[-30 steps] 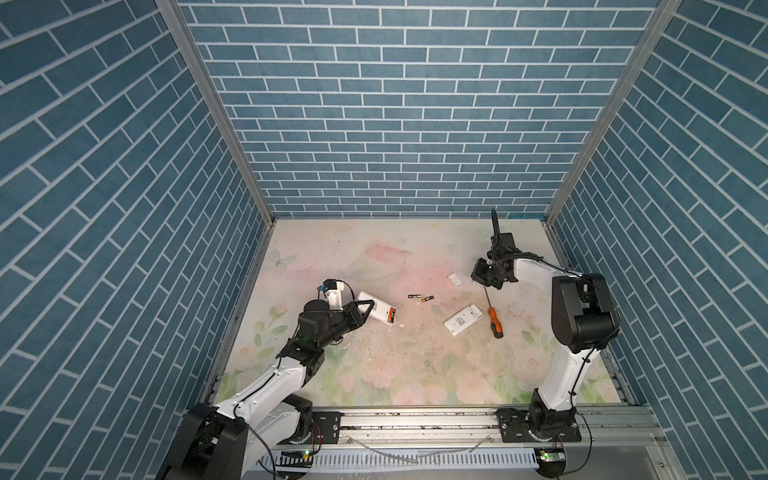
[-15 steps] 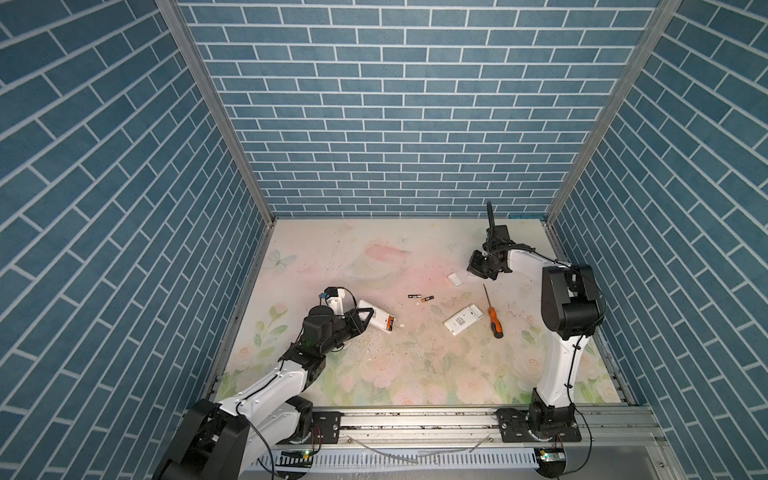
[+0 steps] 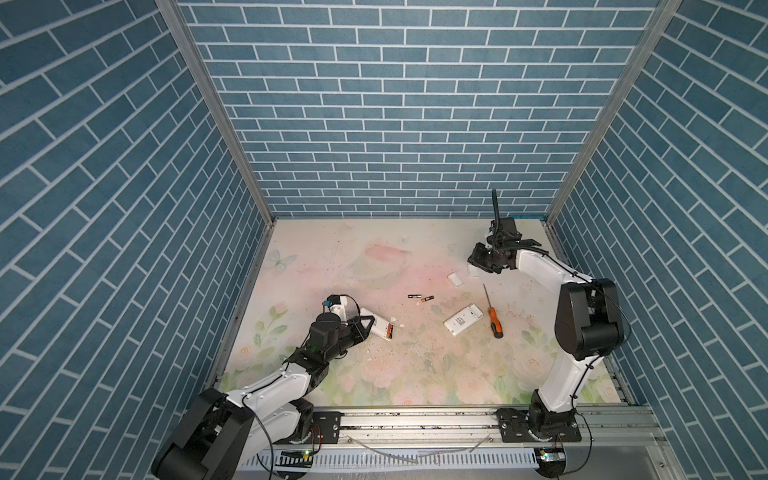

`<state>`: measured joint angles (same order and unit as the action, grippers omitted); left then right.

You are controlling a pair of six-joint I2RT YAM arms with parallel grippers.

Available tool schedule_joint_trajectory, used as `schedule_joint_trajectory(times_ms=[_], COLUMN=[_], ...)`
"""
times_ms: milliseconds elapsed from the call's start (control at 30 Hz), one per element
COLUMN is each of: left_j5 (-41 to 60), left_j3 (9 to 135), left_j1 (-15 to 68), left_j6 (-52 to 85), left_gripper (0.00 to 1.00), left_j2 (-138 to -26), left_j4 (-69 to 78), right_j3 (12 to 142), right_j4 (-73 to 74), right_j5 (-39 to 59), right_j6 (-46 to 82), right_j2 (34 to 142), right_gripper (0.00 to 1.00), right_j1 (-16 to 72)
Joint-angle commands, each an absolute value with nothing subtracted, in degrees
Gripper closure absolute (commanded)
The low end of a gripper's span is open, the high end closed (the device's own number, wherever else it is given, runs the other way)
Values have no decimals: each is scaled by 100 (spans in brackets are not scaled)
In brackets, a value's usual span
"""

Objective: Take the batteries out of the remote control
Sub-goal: 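Lower the opened display remote with the left gripper while the right hovers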

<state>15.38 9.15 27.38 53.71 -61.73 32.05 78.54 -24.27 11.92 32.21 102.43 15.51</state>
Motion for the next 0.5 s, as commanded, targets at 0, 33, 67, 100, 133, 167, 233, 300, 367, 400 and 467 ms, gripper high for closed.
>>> schedule_joint_trajectory(times_ms=[0,33,67,100,133,167,233,300,367,400,467], left_j5=[1384,1365,1349,1330,1297,1281,1266,1270,1308,1310,1303], left_j3=[826,812,809,824,820,822,823,813,795,777,744], left_j1=[2820,2859,2896,2922,2958,2984,3002,3005,3009,3008,3006], left_j6=[5548,5609,5656,5683,5712,5729,5758,5837,5900,5933,5967], left_gripper=[100,100,100,100,99,99,99,98,97,96,94], left_j2=[-6378,-6468,-6569,-6645,-6747,-6856,-7065,-7294,-7503,-7602,-7764], left_j4=[3762,3888,3993,4063,4142,4225,4393,4563,4774,4867,5049], right_j3=[7599,7565,7543,7528,7517,7510,7476,7380,7284,7248,7207], right_j4=[-2821,-2832,-2823,-2840,-2849,-2874,-2904,-2883,-2825,-2815,-2786], right_j5=[792,789,798,804,797,768,700,642,607,598,598], right_j6=[2909,2914,2922,2933,2943,2944,2954,2996,3033,3041,3050], right_j2=[9750,9650,9575,9515,9437,9359,9184,8972,8802,8742,8673], right_gripper=[66,66,66,66,66,66,66,66,65,65,65], right_j1=[1836,1892,1935,1971,2018,2071,2159,2221,2249,2258,2268])
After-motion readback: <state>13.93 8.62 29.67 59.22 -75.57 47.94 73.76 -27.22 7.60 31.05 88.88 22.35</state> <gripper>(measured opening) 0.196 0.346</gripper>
